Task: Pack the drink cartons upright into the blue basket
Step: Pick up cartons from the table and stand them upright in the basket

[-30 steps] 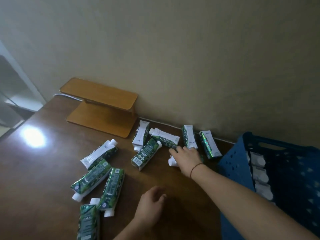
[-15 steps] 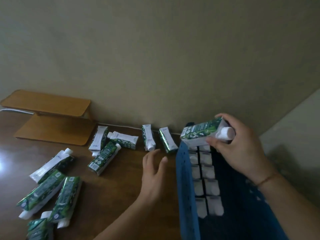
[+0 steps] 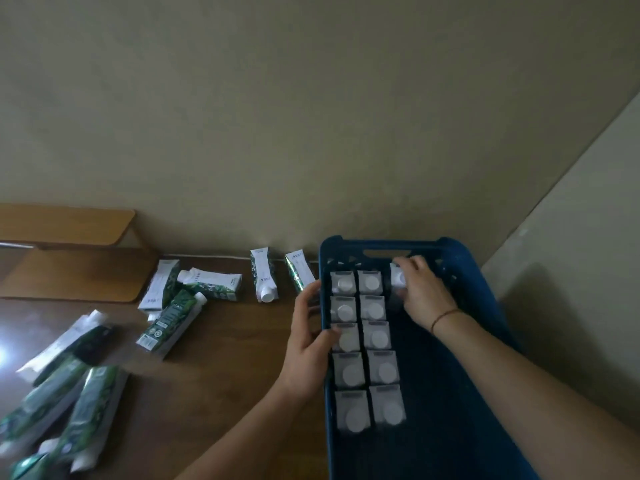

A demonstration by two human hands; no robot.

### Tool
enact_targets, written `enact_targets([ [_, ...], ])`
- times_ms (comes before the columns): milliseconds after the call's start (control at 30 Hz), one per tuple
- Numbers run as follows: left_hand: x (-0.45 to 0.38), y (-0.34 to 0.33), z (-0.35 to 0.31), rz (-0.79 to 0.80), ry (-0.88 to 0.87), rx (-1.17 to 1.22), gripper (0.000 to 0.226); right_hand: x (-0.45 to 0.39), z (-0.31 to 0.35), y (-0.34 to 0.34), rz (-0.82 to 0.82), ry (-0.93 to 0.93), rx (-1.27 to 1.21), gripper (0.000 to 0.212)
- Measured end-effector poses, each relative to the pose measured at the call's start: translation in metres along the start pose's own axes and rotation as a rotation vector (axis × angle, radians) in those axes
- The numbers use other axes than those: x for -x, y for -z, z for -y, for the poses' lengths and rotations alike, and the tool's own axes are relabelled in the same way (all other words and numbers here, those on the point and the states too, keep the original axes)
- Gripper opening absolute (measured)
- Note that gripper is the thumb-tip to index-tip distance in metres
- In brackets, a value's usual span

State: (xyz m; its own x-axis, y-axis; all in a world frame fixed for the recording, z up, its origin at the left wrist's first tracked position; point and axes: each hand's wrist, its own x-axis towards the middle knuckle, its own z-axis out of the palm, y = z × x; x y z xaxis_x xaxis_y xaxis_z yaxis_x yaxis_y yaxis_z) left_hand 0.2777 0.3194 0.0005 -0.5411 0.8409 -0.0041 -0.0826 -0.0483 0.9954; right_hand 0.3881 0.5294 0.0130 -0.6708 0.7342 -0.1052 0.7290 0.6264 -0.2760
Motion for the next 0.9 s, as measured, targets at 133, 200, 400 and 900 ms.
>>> enact_targets([
  [133,-0.002,-0.002,0.005,-0.025,-0.019,-0.002,0.06,-0.006,-0.006,-0.032,0.025,-0.049,-0.082,0.064],
  [200,-0.002,-0.003,0.007,-0.041,-0.025,0.004,0.062,-0.007,-0.012,-0.034,0.014,-0.029,-0.097,0.067],
  [400,-0.002,-0.001,0.009,-0.044,-0.016,-0.01,0.066,0.003,-0.007,-0.02,-0.057,-0.025,-0.056,0.062],
  [900,0.049,0.136,0.05,-0.066,0.46,-0.407,0.025,0.012,0.245,-0.009,0.044,0.698,0.077,0.039],
])
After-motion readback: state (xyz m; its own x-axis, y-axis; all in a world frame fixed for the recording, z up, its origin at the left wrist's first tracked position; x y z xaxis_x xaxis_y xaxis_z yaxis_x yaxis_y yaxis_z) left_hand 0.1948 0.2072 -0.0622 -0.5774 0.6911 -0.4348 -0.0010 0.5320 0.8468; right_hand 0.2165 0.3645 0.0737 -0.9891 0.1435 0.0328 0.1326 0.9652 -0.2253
